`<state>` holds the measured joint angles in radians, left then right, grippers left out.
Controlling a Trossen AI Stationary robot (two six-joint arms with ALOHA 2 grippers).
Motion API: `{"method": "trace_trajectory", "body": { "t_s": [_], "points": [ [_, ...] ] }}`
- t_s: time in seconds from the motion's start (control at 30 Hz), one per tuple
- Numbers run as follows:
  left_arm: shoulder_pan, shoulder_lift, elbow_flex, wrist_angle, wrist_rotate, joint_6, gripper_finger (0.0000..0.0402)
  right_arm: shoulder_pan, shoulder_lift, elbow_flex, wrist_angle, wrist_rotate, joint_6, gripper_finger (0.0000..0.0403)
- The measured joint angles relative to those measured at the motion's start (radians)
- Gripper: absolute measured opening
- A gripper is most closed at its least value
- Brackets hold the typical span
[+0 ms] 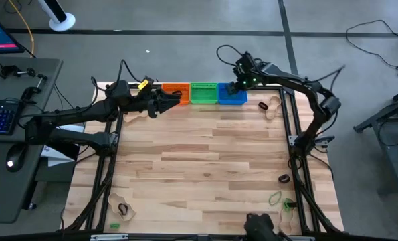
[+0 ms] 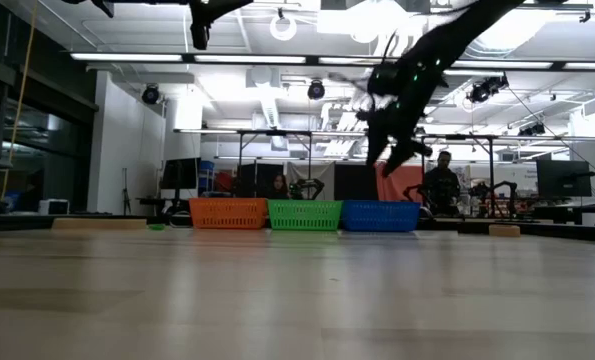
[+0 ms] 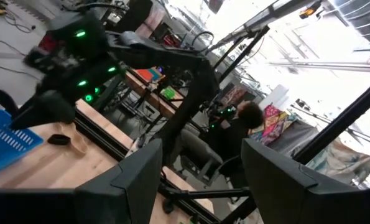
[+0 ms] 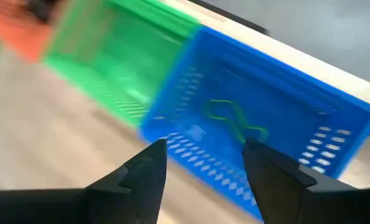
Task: Sort rubber bands into baskets
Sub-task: Put the green rubber band into the blue basket
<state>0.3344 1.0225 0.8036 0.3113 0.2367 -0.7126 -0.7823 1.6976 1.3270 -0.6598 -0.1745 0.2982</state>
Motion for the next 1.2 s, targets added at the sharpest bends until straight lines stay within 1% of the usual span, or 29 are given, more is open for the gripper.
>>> {"method": "trace_trajectory", "body": {
  "t_s": [0.17,0.2,0.27,0.33,0.4,0.47,0.53,0.6,0.67,0.7,0.77,0.87,0.93,1.07,1.2],
  "points": [
    [-0.001,0.000,0.000,-0.015,0.008,0.001,0.0214,0.038,-0.146,0.000,-0.036,-0.018,-0.029,0.0200],
    [-0.004,0.000,0.000,-0.034,0.029,0.001,0.0214,0.053,-0.177,0.000,-0.051,-0.018,-0.036,0.0200],
    [-0.017,-0.001,0.000,-0.112,0.105,0.005,0.0214,0.087,-0.233,0.000,-0.084,-0.019,-0.040,0.0200],
    [-0.042,-0.005,0.013,-0.286,0.190,0.024,0.0214,0.123,-0.276,0.000,-0.120,-0.019,-0.055,0.0200],
    [-0.091,-0.006,0.045,-0.531,0.238,0.073,0.0214,0.160,-0.307,0.000,-0.149,-0.018,-0.072,0.0200],
    [-0.167,-0.006,0.080,-0.787,0.242,0.131,0.0214,0.191,-0.324,0.001,-0.168,-0.015,-0.088,0.0200],
    [-0.262,-0.006,0.099,-0.991,0.225,0.162,0.0214,0.218,-0.326,0.001,-0.173,-0.001,-0.097,0.0199],
    [-0.382,-0.006,0.101,-1.138,0.188,0.137,0.0214,0.233,-0.322,0.001,-0.175,0.008,-0.099,0.0199],
    [-0.527,-0.006,0.099,-1.244,0.163,0.085,0.0214,0.243,-0.312,0.001,-0.174,0.009,-0.112,0.0199],
    [-0.603,-0.003,0.096,-1.262,0.157,0.052,0.0214,0.246,-0.305,0.001,-0.174,0.010,-0.121,0.0199],
    [-0.764,0.020,0.095,-1.243,0.129,-0.014,0.0214,0.249,-0.294,0.001,-0.175,0.010,-0.143,0.0199],
    [-0.975,0.072,0.094,-1.145,0.069,-0.104,0.0214,0.248,-0.282,0.001,-0.175,0.010,-0.159,0.0199],
    [-1.086,0.125,0.095,-1.060,0.055,-0.147,0.0214,0.248,-0.274,0.001,-0.178,0.012,-0.179,0.0199],
    [-1.252,0.246,0.095,-0.925,0.054,-0.235,0.0214,0.246,-0.270,0.001,-0.178,0.012,-0.220,0.0199],
    [-1.341,0.340,0.095,-0.886,0.053,-0.300,0.0214,0.246,-0.270,0.001,-0.178,0.012,-0.250,0.0199]
  ]
}}
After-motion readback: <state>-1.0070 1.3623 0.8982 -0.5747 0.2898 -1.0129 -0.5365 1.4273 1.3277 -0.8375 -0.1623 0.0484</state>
